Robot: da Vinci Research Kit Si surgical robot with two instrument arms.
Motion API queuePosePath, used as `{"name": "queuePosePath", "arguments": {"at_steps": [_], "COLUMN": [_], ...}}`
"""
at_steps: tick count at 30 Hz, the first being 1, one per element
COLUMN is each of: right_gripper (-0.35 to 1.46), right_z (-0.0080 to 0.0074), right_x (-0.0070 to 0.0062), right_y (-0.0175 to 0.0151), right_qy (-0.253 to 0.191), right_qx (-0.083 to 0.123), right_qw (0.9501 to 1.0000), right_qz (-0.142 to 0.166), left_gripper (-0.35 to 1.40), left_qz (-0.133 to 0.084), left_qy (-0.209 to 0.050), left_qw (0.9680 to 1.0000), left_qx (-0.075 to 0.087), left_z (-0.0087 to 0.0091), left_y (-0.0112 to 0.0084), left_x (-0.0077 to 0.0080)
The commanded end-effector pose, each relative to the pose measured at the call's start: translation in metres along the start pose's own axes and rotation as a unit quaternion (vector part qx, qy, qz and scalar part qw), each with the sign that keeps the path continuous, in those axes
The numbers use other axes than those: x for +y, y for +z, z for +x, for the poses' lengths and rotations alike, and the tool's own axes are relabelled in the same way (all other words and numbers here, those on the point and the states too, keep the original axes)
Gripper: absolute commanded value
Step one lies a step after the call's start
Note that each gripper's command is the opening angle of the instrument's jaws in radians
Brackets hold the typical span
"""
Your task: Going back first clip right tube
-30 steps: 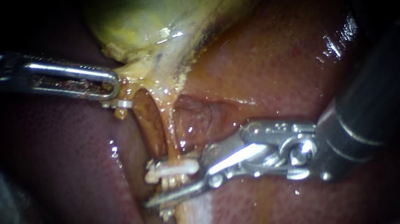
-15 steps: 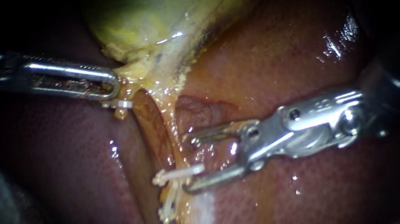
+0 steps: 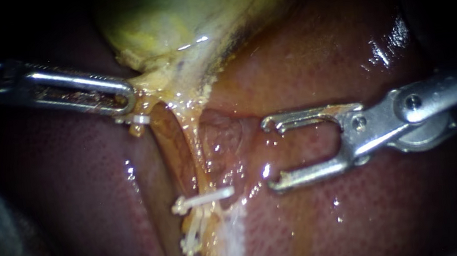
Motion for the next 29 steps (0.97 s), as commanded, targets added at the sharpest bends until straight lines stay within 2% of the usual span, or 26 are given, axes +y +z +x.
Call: {"name": "queuePosePath", "arguments": {"at_steps": [1, 8, 13, 19, 23, 29], "right_gripper": [0.5, 0.5, 0.5, 0.5, 0.5, 0.5], "right_z": [0.0, 0.0, -0.0001, -0.0002, -0.0003, -0.0002], "right_x": [0.0, 0.0003, 0.0004, 0.0004, 0.0003, 0.0003], "right_y": [-0.0002, -0.0013, -0.0016, -0.0018, -0.002, -0.0019], "right_qy": [-0.003, -0.006, -0.006, -0.007, -0.007, -0.01], "right_qx": [0.0, 0.001, 0.001, 0.001, 0.001, 0.001], "right_qw": [1.0, 1.0, 1.0, 1.0, 1.0, 0.9999], "right_qz": [-0.001, -0.004, -0.003, -0.003, -0.003, -0.003], "left_gripper": [-0.35, -0.35, -0.35, -0.35, -0.35, -0.35], "left_qz": [0.0, 0.009, 0.016, 0.013, 0.012, 0.011], "left_qy": [0.0, 0.004, 0.004, 0.009, 0.01, 0.01], "left_qw": [1.0, 0.9999, 0.9999, 0.9999, 0.9999, 0.9999], "left_qx": [0.0, -0.002, -0.002, -0.005, -0.006, -0.007], "left_z": [0.0, -0.001, -0.0015, -0.0018, -0.002, -0.002], "left_y": [0.0, 0.002, 0.0047, 0.0078, 0.0084, 0.0081], "left_x": [0.0, -0.0009, -0.0021, -0.003, -0.003, -0.0031]}}
